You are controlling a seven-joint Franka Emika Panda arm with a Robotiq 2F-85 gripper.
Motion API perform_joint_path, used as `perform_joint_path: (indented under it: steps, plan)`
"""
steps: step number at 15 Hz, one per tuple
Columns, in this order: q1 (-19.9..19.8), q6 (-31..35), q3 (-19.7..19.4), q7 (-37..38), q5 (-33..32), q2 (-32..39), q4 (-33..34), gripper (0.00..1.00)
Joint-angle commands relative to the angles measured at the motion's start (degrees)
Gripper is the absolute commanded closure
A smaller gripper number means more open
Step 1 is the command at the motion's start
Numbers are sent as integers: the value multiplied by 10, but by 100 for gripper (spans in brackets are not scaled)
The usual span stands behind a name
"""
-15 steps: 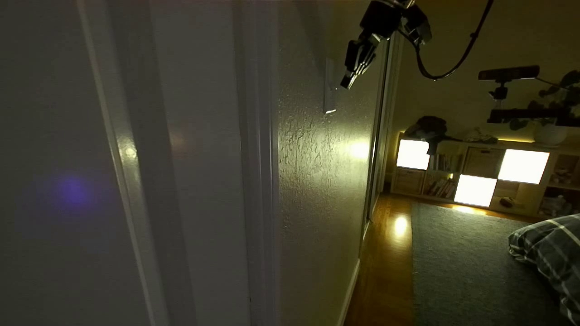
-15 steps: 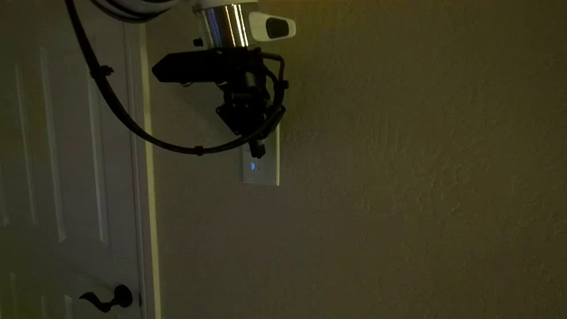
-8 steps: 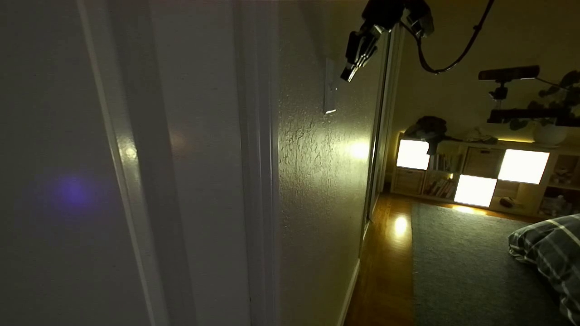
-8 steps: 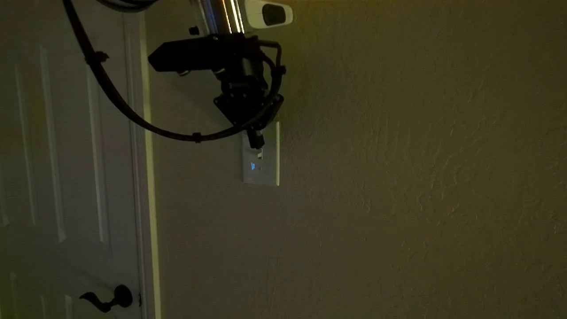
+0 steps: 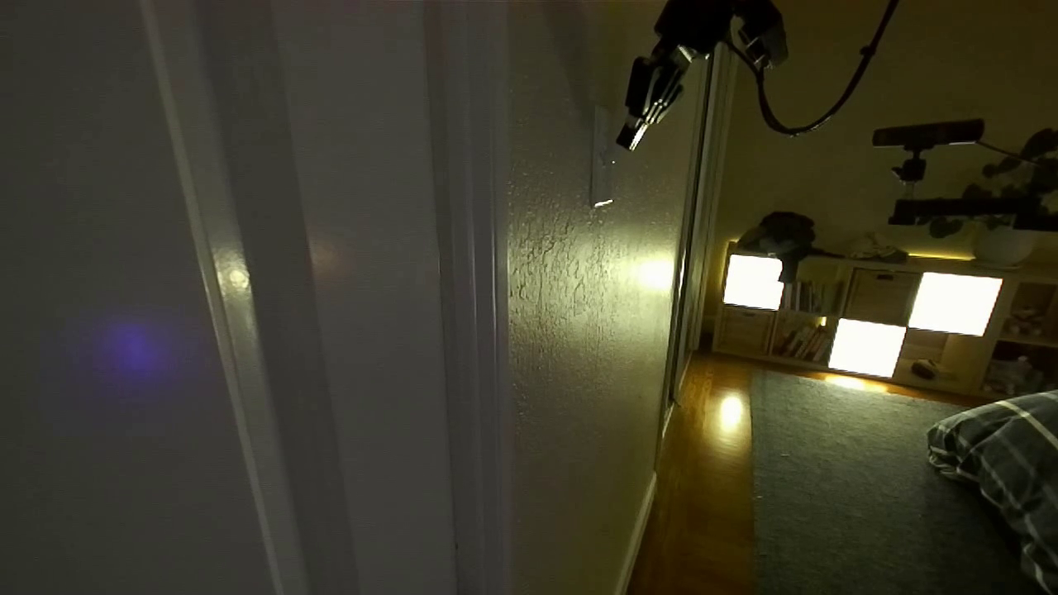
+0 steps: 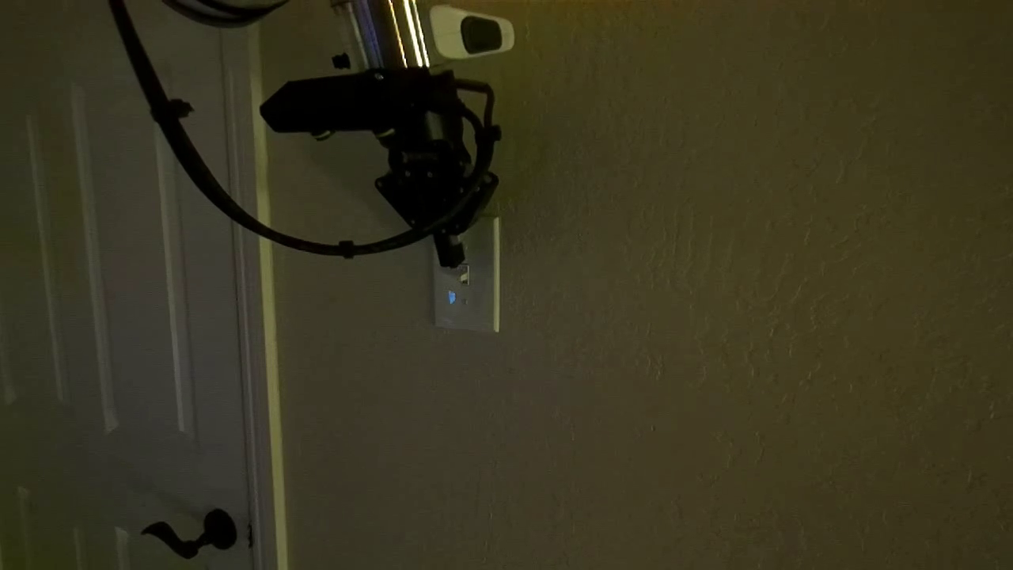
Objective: Turn off the light
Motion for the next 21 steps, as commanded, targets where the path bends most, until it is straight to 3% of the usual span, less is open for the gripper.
perform_joint_path:
  steps: [1,21]
  plan:
    - [-1,2,1,-13,9,-5,-9,93]
    - [-5,-2,1,-10,7,12,-13,93]
